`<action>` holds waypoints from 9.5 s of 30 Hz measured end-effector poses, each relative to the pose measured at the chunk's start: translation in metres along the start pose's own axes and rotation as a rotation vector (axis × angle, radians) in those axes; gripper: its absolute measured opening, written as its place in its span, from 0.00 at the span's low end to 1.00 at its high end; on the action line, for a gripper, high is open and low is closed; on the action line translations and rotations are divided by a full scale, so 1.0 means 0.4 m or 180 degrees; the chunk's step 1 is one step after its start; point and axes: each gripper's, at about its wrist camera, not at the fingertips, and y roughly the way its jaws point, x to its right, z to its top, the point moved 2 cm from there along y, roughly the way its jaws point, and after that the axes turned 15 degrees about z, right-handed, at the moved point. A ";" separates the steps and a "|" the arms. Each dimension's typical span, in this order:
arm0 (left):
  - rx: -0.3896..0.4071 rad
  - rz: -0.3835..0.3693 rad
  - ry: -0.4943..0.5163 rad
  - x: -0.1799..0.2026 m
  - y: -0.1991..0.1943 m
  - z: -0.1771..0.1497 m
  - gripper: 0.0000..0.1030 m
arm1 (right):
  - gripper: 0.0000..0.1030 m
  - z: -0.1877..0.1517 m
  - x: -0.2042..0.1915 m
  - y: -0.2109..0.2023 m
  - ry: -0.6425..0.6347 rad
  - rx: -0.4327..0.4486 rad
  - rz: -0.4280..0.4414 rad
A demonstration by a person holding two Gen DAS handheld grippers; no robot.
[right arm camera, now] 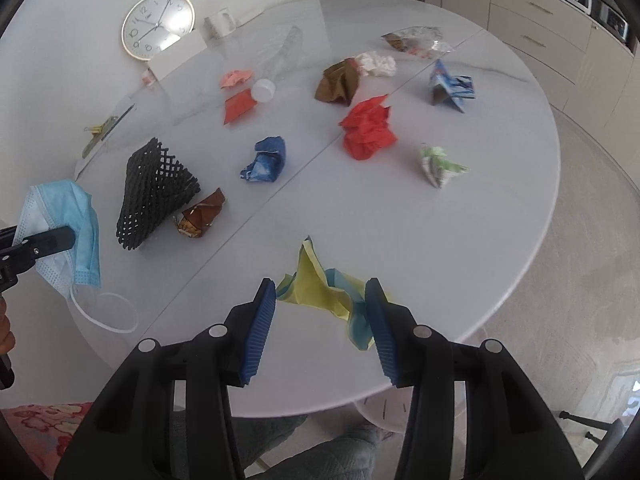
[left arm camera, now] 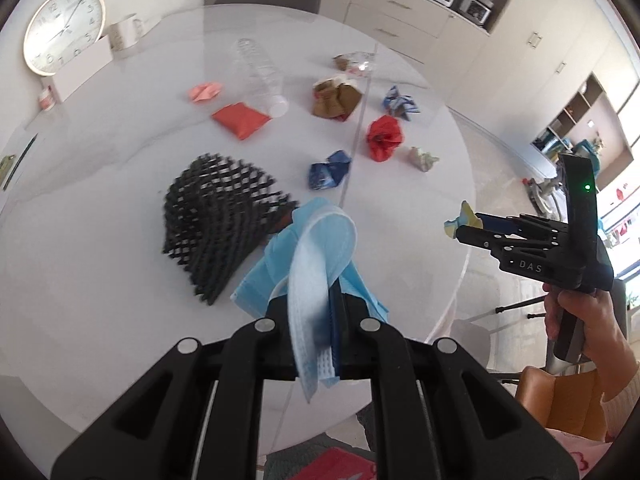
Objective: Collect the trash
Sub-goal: 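Carry the mask and wrapper to the wastebasket and open both tools, then grasp the black mesh net with the left tool while the right tool grasps the red paper, then carry the net and red paper over the wastebasket and release both, then grasp the brown snack bag with the left tool while the right tool grasps the green paper, then drop the green paper into the wastebasket with the right tool while the left tool drops the brown bag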
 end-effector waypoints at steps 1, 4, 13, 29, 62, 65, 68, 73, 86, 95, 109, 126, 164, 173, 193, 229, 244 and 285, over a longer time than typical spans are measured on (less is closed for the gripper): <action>0.0018 -0.0058 0.0041 0.037 -0.010 -0.001 0.10 | 0.46 -0.011 0.021 -0.031 0.0018 0.0040 -0.0024; 0.0054 -0.0220 0.0125 0.150 -0.030 -0.015 0.10 | 0.47 -0.051 0.093 -0.117 0.0076 0.0117 -0.0081; -0.0120 -0.0368 0.0153 0.561 0.016 -0.015 0.10 | 0.48 -0.141 0.291 -0.292 -0.0077 0.0050 0.0029; -0.0389 0.0103 -0.0261 0.738 0.152 -0.035 0.73 | 0.50 -0.130 0.404 -0.330 -0.0427 -0.0180 0.0467; 0.0225 0.0985 -0.1162 0.354 -0.159 0.005 0.93 | 0.98 -0.056 0.231 -0.263 -0.0802 -0.0193 0.0448; 0.0242 0.1156 -0.1291 0.262 -0.165 0.003 0.93 | 0.98 0.002 0.190 -0.261 -0.0831 -0.0102 0.0435; 0.0244 0.1227 -0.1364 0.166 -0.146 0.008 0.93 | 0.98 0.059 0.144 -0.243 -0.0823 -0.0011 0.0473; 0.0131 0.1326 -0.1304 0.033 -0.054 0.038 0.93 | 0.98 0.134 0.074 -0.188 -0.0756 0.0076 0.0463; -0.0248 0.1167 -0.1007 -0.118 0.244 0.151 0.90 | 0.98 0.263 -0.007 0.014 -0.0491 -0.0013 0.0242; -0.0565 0.1075 -0.0880 -0.151 0.341 0.158 0.44 | 0.98 0.344 0.057 0.167 -0.0060 -0.0106 0.0006; -0.0513 0.0945 -0.1010 -0.208 0.317 0.160 0.27 | 0.92 0.367 0.123 0.307 0.0014 -0.0275 -0.0394; -0.0018 0.0873 -0.0978 -0.167 0.122 0.201 0.20 | 0.28 0.396 0.077 0.127 -0.0113 0.0092 0.0104; -0.0628 0.0440 -0.0683 0.801 0.209 -0.053 0.47 | 0.30 -0.019 0.433 -0.337 -0.0802 -0.0395 0.0726; -0.0553 0.0463 -0.0700 0.804 0.184 -0.041 0.67 | 0.30 -0.022 0.438 -0.329 -0.0784 -0.0406 0.0774; -0.0314 0.0871 -0.1033 0.666 0.035 -0.064 0.85 | 0.78 -0.098 0.330 -0.217 -0.1104 -0.0766 0.0915; 0.0299 0.1396 -0.1729 0.259 -0.064 0.008 0.92 | 0.98 0.199 0.215 -0.265 -0.1077 0.0058 0.0426; -0.0109 0.1145 -0.1136 0.082 0.240 0.076 0.92 | 0.98 0.243 0.219 0.038 -0.0443 -0.0009 0.0024; -0.0367 0.0942 -0.1277 0.033 0.321 0.054 0.41 | 0.34 0.262 0.279 0.147 -0.0444 -0.0192 -0.0013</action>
